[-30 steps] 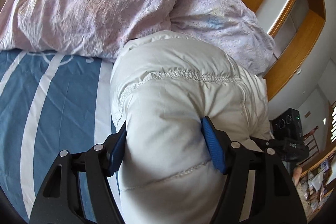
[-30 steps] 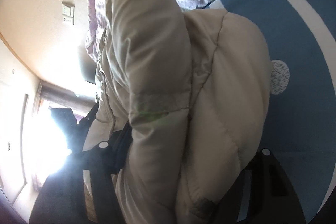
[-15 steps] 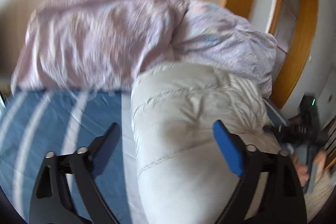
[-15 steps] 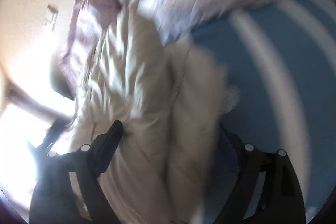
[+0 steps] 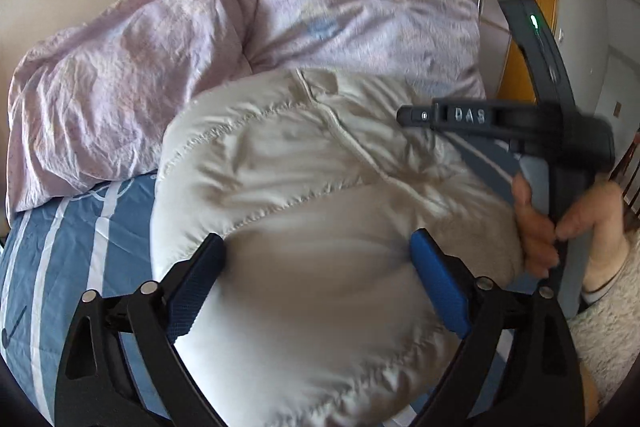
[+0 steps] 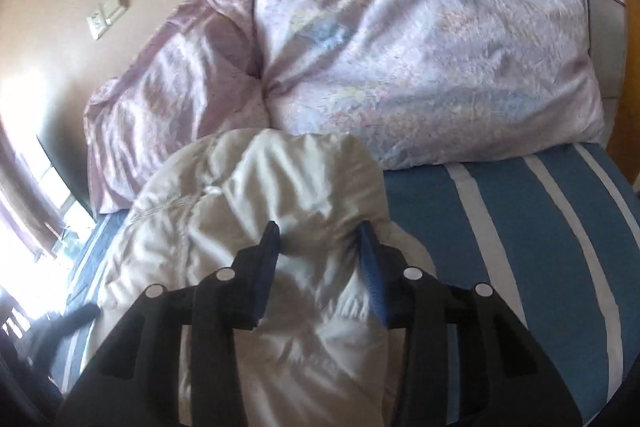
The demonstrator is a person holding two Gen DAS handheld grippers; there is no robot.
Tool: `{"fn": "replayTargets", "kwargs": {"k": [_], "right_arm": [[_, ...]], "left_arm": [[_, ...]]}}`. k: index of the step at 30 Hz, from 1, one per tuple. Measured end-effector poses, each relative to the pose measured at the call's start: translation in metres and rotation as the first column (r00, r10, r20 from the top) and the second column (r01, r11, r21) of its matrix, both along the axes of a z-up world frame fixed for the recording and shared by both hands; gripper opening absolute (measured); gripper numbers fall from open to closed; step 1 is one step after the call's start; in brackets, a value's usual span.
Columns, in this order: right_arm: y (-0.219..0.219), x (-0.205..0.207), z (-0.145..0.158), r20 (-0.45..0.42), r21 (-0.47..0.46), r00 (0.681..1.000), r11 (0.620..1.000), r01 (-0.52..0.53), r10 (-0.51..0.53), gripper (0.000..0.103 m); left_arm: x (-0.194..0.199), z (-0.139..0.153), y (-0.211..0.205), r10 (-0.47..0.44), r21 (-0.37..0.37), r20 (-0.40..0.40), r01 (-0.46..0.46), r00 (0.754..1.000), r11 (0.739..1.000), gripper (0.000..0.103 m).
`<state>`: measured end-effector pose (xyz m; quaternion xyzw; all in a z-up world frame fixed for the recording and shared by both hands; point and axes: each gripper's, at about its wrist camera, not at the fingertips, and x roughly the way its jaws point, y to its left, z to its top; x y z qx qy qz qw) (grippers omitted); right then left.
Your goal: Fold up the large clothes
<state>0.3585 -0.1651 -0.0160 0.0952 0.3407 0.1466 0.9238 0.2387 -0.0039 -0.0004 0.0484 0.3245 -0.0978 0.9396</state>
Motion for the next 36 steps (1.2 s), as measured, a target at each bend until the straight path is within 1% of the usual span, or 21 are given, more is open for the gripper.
{"fn": "replayTargets", "kwargs": {"k": [1, 3, 4, 5, 6, 7, 8, 9, 11, 13, 20, 21, 22, 24, 26, 27, 29, 30, 32, 34, 36], "right_arm": [[-0.003, -0.003, 0.0, 0.024, 0.018, 1.0, 1.0, 0.008, -0.009, 0.032], [-0.003, -0.007, 0.008, 0.079, 0.065, 0.997, 0.998, 0.002, -0.007, 0.032], [-0.001, -0.011, 0.009, 0.103, 0.053, 0.995, 0.998, -0.016, 0.011, 0.032], [0.007, -0.009, 0.01, 0.104, 0.021, 0.994, 0.999, -0.036, 0.033, 0.032], [0.016, -0.008, 0.008, 0.091, -0.039, 0.995, 0.998, -0.044, 0.048, 0.032], [0.028, -0.003, 0.0, 0.05, -0.151, 0.998, 0.988, -0.041, 0.05, 0.033], [0.034, 0.001, -0.008, 0.015, -0.21, 0.999, 0.977, -0.046, 0.05, 0.032], [0.037, 0.008, -0.018, -0.025, -0.241, 0.999, 0.969, -0.05, 0.045, 0.032], [0.03, 0.017, -0.031, -0.078, -0.204, 0.997, 0.978, -0.044, 0.029, 0.032], [0.022, 0.025, -0.044, -0.118, -0.18, 0.993, 0.983, -0.042, 0.021, 0.032], [0.022, 0.036, -0.068, -0.147, -0.205, 0.989, 0.978, -0.045, 0.015, 0.032], [0.023, 0.035, -0.07, -0.143, -0.21, 0.99, 0.977, -0.046, 0.016, 0.032], [0.024, 0.035, -0.071, -0.138, -0.221, 0.99, 0.974, -0.046, 0.015, 0.032], [0.023, 0.034, -0.074, -0.135, -0.223, 0.991, 0.974, -0.045, 0.015, 0.032], [0.021, 0.033, -0.077, -0.137, -0.208, 0.99, 0.977, -0.044, 0.016, 0.032], [0.02, 0.033, -0.077, -0.134, -0.2, 0.991, 0.979, -0.043, 0.016, 0.032], [0.019, 0.031, -0.077, -0.124, -0.189, 0.992, 0.981, -0.031, 0.008, 0.032], [0.019, 0.028, -0.075, -0.118, -0.191, 0.993, 0.981, -0.025, 0.003, 0.032], [0.015, 0.015, -0.063, -0.105, -0.183, 0.994, 0.983, -0.004, -0.016, 0.037], [0.007, -0.005, -0.049, -0.09, -0.14, 0.996, 0.99, 0.002, -0.015, 0.04], [-0.002, -0.029, -0.037, -0.068, -0.076, 0.998, 0.997, -0.018, 0.013, 0.04]], "left_arm": [[0.0, -0.003, -0.003, -0.004, 0.013, 0.009, 0.003, 1.0, 1.0, 0.096], [0.002, -0.006, -0.004, -0.01, 0.006, 0.008, 0.01, 1.0, 1.0, 0.097], [0.003, -0.008, -0.004, -0.012, -0.004, 0.003, 0.012, 1.0, 1.0, 0.098], [0.006, -0.01, -0.004, -0.012, -0.013, -0.003, 0.012, 1.0, 1.0, 0.098], [0.007, -0.012, -0.005, -0.012, -0.015, -0.005, 0.012, 1.0, 1.0, 0.098], [0.007, -0.013, -0.006, -0.012, -0.012, -0.005, 0.012, 1.0, 1.0, 0.099], [0.006, -0.016, -0.01, -0.011, -0.003, -0.001, 0.011, 1.0, 1.0, 0.099], [0.006, -0.017, -0.013, -0.015, 0.006, 0.006, 0.015, 1.0, 1.0, 0.099], [0.005, -0.019, -0.02, -0.016, 0.026, 0.02, 0.016, 1.0, 1.0, 0.099], [0.008, -0.02, -0.024, -0.018, 0.024, 0.023, 0.017, 1.0, 1.0, 0.099], [0.014, -0.026, -0.04, -0.011, 0.065, 0.04, 0.008, 0.999, 0.998, 0.1], [0.012, -0.023, -0.039, -0.012, 0.067, 0.03, 0.01, 0.999, 0.998, 0.1], [0.011, -0.02, -0.038, -0.016, 0.062, 0.022, 0.015, 1.0, 0.998, 0.096], [0.001, 0.0, -0.028, -0.033, 0.009, 0.016, 0.033, 0.999, 0.999, 0.094], [-0.008, 0.017, -0.015, -0.018, -0.02, 0.044, 0.019, 0.999, 1.0, 0.094], [-0.011, 0.024, -0.009, 0.002, -0.019, 0.064, -0.001, 0.998, 1.0, 0.094], [-0.005, 0.024, -0.004, 0.018, 0.005, 0.05, -0.018, 0.999, 1.0, 0.094], [0.004, 0.017, -0.003, 0.018, 0.024, 0.0, -0.018, 1.0, 1.0, 0.094], [0.018, -0.002, -0.002, 0.028, 0.035, -0.082, -0.025, 0.996, 0.999, 0.096], [0.015, -0.006, -0.001, 0.034, 0.044, -0.055, -0.032, 0.998, 0.999, 0.097], [0.013, -0.005, 0.002, 0.034, 0.032, -0.058, -0.032, 0.998, 0.999, 0.097]]}}
